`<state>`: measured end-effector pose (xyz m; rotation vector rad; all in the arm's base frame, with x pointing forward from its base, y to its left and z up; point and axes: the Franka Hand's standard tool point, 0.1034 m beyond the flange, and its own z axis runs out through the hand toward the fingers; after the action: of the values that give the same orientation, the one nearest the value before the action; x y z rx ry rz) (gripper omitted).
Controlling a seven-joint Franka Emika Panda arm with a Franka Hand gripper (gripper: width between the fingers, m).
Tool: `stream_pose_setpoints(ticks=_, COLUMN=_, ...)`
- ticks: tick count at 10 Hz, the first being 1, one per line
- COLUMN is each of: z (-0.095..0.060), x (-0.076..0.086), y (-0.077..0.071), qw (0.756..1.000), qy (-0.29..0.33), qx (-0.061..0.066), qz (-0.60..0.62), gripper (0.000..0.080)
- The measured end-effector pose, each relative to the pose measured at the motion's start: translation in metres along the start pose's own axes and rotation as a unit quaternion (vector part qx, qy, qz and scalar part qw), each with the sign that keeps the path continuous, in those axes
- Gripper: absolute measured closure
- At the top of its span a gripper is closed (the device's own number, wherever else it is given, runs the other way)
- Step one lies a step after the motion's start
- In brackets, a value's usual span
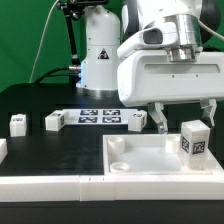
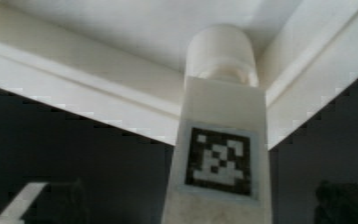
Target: Assemble one leg
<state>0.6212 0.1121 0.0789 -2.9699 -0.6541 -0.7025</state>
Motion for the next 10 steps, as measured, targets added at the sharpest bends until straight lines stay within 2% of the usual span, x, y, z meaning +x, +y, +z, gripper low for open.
stream_pose_setpoints(ticks=2, z=-0.003, x=0.0, y=-0.016, qw=0.993, qy=-0.11, qx=0.034, qz=0.014, gripper=0.0151)
stream_pose_setpoints(ticks=3, z=-0.004, x=0.001, y=-0.017, qw=0.988, qy=-0.146, qx=0.042, qz=0.018, gripper=0.0151)
stream_pose_setpoints(ticks=4, z=-0.002, x=-0.006, y=-0.017, qw=0.979, qy=-0.197, qx=0.053, qz=0.028, gripper=0.0151)
stream_pose_setpoints(ticks=6, z=0.003, x=-0.008, y=-0.005, qw=0.967, qy=-0.249, qx=0.06, qz=0.02, gripper=0.0151)
stream_pose_setpoints(ticks=10, z=0.004, x=-0.006, y=-0.006, qw=0.967, qy=-0.248, qx=0.06, qz=0.022, gripper=0.0151)
